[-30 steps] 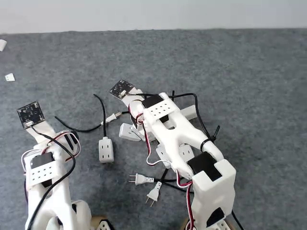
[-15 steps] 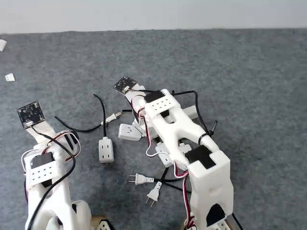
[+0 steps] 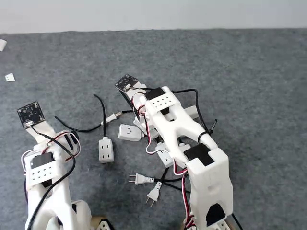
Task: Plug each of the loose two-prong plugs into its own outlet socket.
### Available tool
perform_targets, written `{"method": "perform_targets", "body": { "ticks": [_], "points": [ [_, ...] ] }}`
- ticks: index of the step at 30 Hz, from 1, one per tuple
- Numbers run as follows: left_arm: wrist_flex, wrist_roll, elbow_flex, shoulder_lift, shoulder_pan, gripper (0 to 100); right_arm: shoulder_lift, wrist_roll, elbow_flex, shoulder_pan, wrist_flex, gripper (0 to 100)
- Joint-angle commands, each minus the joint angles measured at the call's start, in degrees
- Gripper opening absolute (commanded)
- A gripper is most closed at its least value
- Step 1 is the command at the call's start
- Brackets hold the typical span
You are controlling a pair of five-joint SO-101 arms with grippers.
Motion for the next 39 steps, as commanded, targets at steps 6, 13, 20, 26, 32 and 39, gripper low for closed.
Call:
{"method": "perform_targets", "body": {
  "ticks": [6, 13, 20, 26, 32, 39],
  "points": [
    [0.44, -2.37, -2.15, 1.32, -0.18, 22, -13.41, -2.90, 1.41, -0.04, 5.32, 0.9],
    [7.47, -3.43, -13.14, 16.18, -0.18, 22, -29.05, -3.69, 10.29, -3.74, 5.05, 0.9],
    [13.01, -9.14, -19.38, 24.09, 0.35, 22, -44.53, -6.24, 15.82, -7.60, 5.05, 0.9],
    [17.58, -22.24, -19.30, 24.09, 4.66, 22, -53.93, -7.12, 20.40, -13.93, 5.14, 0.9],
    [21.27, -33.49, -19.30, 24.09, 9.23, 22, -57.54, -6.86, 28.57, -19.91, 0.31, 0.9],
    [23.65, -40.70, -19.21, 24.09, 11.16, 22, -57.27, -6.77, 33.85, -20.09, -4.18, 0.9]
  ]
}}
